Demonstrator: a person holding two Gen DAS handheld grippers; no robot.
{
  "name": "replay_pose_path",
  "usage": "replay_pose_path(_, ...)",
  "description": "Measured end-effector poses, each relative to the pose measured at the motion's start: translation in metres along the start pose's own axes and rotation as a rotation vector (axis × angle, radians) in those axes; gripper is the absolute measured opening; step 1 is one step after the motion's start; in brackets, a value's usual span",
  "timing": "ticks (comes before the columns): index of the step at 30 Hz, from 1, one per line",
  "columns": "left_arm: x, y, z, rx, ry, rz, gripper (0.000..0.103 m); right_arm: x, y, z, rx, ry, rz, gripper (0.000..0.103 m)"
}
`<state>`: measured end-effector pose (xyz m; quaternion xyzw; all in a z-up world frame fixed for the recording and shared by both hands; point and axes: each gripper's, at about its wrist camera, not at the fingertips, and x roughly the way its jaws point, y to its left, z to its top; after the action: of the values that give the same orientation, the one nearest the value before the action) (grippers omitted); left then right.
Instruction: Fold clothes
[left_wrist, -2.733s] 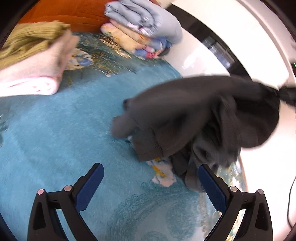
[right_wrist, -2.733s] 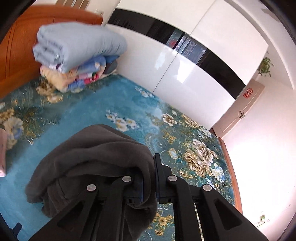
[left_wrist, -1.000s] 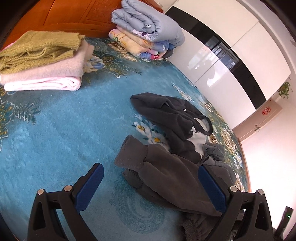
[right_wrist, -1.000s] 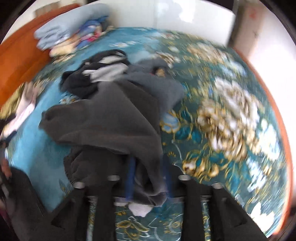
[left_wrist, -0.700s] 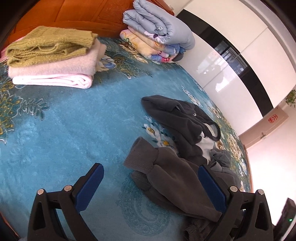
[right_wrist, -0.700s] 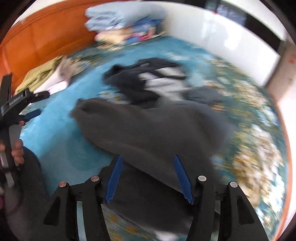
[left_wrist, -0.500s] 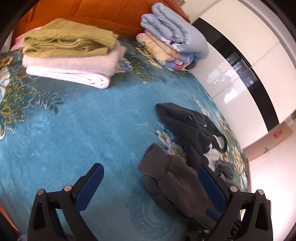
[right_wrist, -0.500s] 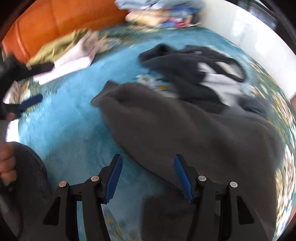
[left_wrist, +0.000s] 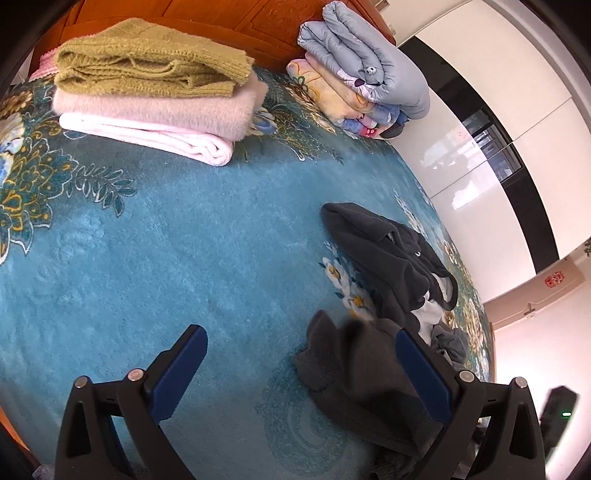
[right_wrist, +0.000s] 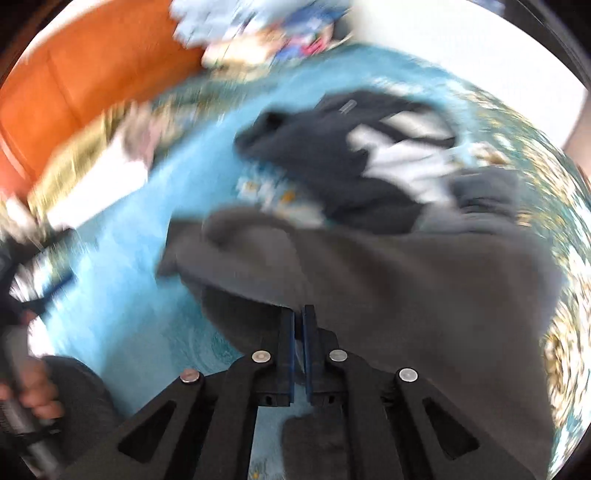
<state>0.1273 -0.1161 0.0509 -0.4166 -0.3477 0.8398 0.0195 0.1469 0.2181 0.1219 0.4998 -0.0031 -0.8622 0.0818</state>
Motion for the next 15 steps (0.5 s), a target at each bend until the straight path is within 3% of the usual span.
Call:
replay_pose_path(4, 0.001, -0.002, 0.000, -0.002, 0.014, -0.022, 0.103, -0.085, -0.072, -0.009, 0.131, -0.131, -0.112, 0.000)
replay_pose_path(9, 0.006, -0.007, -0.001, 0.002, 0.042, -0.039, 0.103, -0.155, -0.167, -0.043, 0.348, -0.186, -0.270, 0.000)
replay_pose_path(12, 0.005, -0.012, -0.004, 0.022, 0.043, -0.042, 0.103, -0.153, -0.172, -0.055, 0.360, -0.167, -0.291, 0.001)
replay_pose_path(15, 0.004, -0.018, -0.006, 0.061, 0.042, -0.030, 0.103, -0.127, -0.140, -0.051, 0.266, -0.143, -0.223, 0.001)
